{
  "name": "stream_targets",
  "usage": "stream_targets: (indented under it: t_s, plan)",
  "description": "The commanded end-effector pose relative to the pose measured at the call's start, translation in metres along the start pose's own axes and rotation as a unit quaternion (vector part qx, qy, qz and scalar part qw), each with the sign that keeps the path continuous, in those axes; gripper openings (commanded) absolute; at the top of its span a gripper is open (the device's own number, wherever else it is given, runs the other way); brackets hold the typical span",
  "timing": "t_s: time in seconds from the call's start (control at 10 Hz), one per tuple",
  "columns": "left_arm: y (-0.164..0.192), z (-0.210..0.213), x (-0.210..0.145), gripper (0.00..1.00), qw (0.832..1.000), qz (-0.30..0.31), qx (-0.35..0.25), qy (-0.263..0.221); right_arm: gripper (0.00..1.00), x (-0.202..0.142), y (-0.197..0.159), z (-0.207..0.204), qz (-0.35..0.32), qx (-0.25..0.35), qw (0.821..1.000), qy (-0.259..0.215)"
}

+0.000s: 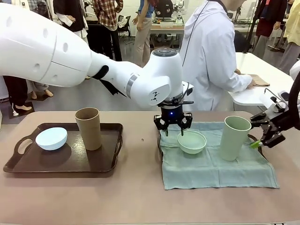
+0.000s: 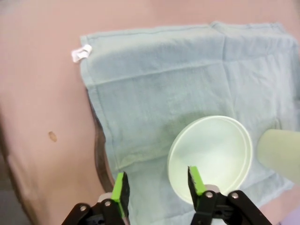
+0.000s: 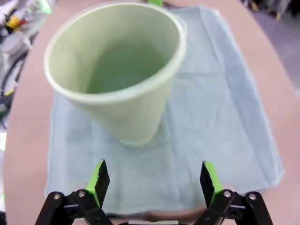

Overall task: Set up a tray with a mat and arrange the tableware.
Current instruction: Place the Picnic Bowl and Reusable plastic cup back onto the Handle tray in front of the human's position.

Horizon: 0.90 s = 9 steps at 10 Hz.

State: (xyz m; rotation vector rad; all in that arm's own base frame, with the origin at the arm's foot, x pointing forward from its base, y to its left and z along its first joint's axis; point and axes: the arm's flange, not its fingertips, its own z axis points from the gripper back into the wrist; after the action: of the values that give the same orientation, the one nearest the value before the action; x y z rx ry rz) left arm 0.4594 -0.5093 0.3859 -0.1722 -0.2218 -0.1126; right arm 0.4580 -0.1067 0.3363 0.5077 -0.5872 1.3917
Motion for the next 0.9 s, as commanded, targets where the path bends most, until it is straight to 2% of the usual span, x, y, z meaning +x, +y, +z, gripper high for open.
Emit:
stream_targets:
  t_s: [0.0, 0.1, 0.3, 0.4, 0.5, 0.7, 0.8]
  plan:
    - [0.020, 0.019, -0.015, 0.86, 1.000, -0.009, -0.007, -0.001, 1.00, 0.016, 0.003, 0.017, -0.060, 0.006, 0.995, 0.074]
    - [0.023, 0.027, -0.019, 0.86, 1.000, -0.014, -0.008, -0.003, 1.00, 0.035, 0.009, 0.030, -0.087, -0.003, 0.989, 0.122]
    - [0.031, 0.053, -0.024, 0.86, 1.000, -0.020, 0.012, -0.013, 1.00, 0.097, 0.028, 0.066, -0.143, -0.027, 0.966, 0.214]
    - [0.036, 0.073, -0.027, 0.86, 0.999, -0.021, 0.025, -0.023, 1.00, 0.127, 0.040, 0.078, -0.148, -0.043, 0.961, 0.231]
    - [0.039, 0.094, -0.033, 0.86, 0.999, -0.023, 0.030, -0.038, 1.00, 0.152, 0.051, 0.085, -0.181, -0.039, 0.951, 0.247]
    - [0.046, 0.143, -0.043, 0.86, 0.996, -0.026, 0.049, -0.063, 1.00, 0.199, 0.070, 0.098, -0.238, -0.046, 0.926, 0.290]
    - [0.046, 0.169, -0.048, 0.86, 0.995, -0.038, 0.059, -0.077, 1.00, 0.226, 0.077, 0.105, -0.261, -0.068, 0.911, 0.311]
